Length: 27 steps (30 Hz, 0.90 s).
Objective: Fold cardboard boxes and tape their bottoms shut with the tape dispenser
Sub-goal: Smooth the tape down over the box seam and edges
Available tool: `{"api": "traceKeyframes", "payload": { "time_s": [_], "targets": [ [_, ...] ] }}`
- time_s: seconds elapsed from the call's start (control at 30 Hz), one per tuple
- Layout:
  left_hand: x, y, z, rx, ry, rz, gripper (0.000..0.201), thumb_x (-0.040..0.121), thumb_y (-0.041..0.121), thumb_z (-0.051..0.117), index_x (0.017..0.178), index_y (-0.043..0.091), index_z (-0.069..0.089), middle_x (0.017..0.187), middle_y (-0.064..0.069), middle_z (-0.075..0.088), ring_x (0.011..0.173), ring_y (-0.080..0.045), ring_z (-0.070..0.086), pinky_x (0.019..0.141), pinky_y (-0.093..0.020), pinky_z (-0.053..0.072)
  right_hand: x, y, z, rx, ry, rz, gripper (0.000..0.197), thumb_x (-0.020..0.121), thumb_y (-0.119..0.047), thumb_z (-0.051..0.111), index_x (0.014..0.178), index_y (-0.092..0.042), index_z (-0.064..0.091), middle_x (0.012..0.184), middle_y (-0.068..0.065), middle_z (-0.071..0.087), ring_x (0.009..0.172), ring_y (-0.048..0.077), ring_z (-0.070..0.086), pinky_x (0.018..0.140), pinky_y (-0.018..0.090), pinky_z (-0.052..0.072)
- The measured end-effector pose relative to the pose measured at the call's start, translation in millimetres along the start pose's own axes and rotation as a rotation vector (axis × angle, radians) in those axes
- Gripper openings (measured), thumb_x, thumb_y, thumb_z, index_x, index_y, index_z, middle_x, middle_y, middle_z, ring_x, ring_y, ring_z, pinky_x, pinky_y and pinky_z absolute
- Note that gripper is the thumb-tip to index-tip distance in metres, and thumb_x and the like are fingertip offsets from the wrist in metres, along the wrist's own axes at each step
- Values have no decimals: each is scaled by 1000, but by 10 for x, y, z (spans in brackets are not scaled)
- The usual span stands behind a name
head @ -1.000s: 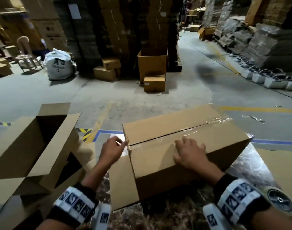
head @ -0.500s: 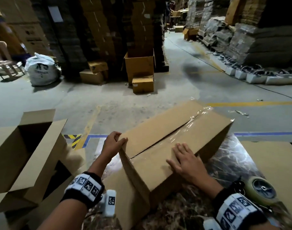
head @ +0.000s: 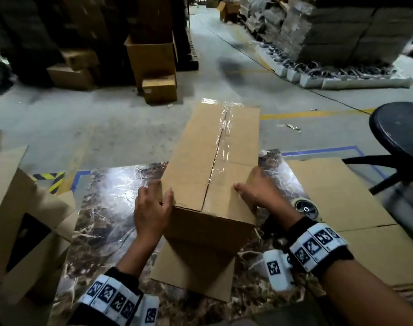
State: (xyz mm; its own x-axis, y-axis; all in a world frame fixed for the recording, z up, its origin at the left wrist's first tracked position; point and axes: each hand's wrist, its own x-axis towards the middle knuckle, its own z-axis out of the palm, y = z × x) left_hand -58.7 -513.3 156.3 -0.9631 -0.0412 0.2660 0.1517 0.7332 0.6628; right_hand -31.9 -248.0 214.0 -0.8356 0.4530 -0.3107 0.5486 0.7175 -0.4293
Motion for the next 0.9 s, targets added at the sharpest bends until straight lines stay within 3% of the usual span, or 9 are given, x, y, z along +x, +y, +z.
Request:
{"api": "traceKeyframes", "payload": {
  "time_s": [0.17,0.33,0.4,0.47,0.57,0.63,0.7,0.8,0.9],
  "targets": [
    [51,36,61,181,-145,-10,45,93,49,37,119,13,45,115,-17,53,100,-42,53,80,-48,46,-367,207,-4,159,-71,9,72,90,-29,67,146,-17,24,142,14,46,123,33,50,97,38,42],
    [-31,333,-24,165,-339,-41,46,94,44,54,118,7,40,118,-24,51,106,-44,54,82,-47,44,-109,347,-70,381,0,2,81,86,-24,71,152,-23,24,145,8,46,125,29,50,100,41,46],
    [-62,567,53,327,-367,72,57,91,50,56,123,6,42,124,-26,46,113,-45,47,86,-52,45,-28,561,-186,440,49,-25,75,89,-27,70,152,-21,30,148,6,45,129,26,48,104,40,44],
    [-85,701,35,418,-288,214,67,86,51,62,134,9,43,135,-25,36,124,-46,37,98,-58,40,-22,653,-150,577,21,-57,65,92,-29,67,149,-20,37,144,4,50,128,22,51,104,40,45],
    [-65,1150,282,308,-289,471,65,86,52,62,137,13,47,144,-21,32,138,-41,29,114,-55,29,59,1148,-98,765,148,86,35,97,-32,56,131,-27,55,120,2,66,103,21,64,92,48,55],
    [-70,1453,504,303,-385,545,65,89,60,51,138,17,48,151,-19,29,146,-37,18,120,-49,17,98,1532,-51,698,246,242,19,97,-26,51,109,-22,64,96,2,66,85,26,62,79,44,55],
    [-72,1681,736,317,-447,577,74,87,69,29,140,20,46,156,-17,25,150,-33,10,120,-44,10,59,1883,-6,548,275,369,14,97,-21,50,94,-14,62,85,6,57,79,26,53,70,33,43],
    [-29,1868,1088,318,-517,516,96,76,79,6,147,23,36,162,-14,15,151,-29,0,121,-44,5,14,2372,162,472,100,431,21,91,-15,60,72,-13,51,70,4,52,64,18,49,59,32,34],
    [-10,1889,1323,422,-570,453,108,70,85,-14,152,25,22,164,-9,6,151,-26,-3,120,-43,-2,137,2761,485,506,-116,510,27,75,-36,75,75,-12,61,78,7,66,74,21,63,65,31,49]
  ]
}}
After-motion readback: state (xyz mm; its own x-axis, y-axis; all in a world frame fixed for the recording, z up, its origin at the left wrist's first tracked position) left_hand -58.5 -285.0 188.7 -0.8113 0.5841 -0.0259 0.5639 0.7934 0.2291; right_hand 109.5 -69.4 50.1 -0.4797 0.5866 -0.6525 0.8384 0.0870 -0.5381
